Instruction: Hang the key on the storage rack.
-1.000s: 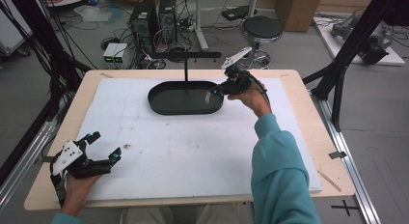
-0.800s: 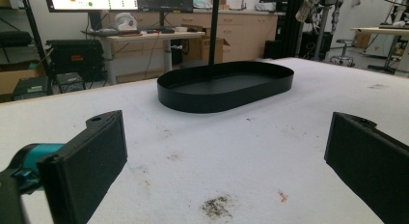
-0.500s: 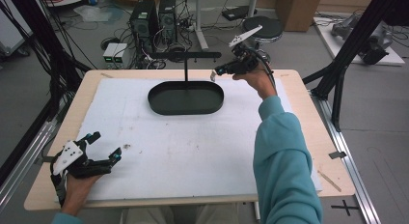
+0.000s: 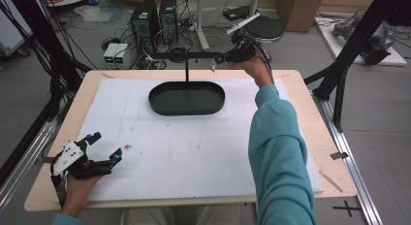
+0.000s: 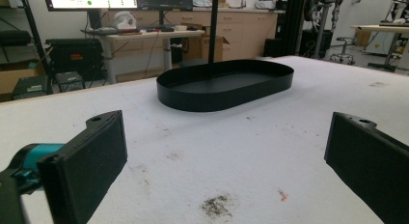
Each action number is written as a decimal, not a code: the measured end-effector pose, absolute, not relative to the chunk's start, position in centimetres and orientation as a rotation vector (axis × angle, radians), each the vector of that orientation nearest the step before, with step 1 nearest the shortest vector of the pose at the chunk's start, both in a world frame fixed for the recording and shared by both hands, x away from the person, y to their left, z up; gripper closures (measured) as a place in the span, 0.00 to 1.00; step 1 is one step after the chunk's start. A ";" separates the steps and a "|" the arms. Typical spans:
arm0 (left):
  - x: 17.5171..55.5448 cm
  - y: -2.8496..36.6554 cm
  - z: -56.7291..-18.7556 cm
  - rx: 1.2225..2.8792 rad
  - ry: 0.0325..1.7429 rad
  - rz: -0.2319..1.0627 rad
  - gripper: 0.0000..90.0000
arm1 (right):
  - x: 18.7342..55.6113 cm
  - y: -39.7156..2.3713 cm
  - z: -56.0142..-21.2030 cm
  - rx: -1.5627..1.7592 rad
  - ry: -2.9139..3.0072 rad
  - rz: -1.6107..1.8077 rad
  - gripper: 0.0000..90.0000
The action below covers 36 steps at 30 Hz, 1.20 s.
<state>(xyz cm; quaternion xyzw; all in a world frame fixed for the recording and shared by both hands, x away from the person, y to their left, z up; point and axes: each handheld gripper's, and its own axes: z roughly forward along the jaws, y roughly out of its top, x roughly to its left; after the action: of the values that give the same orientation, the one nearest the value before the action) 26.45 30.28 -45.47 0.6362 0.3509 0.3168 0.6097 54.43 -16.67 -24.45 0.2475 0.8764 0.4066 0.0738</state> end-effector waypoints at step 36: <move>26.5 30.3 -45.5 1.471 0.808 0.731 0.02 | 56.0 -16.3 -26.2 0.803 2.627 1.136 0.99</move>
<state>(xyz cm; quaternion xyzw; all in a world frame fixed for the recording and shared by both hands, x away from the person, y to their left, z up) 26.46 30.28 -45.47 0.6370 0.3497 0.3168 0.6095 56.05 -16.35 -26.22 0.2693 0.8805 0.3807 0.0846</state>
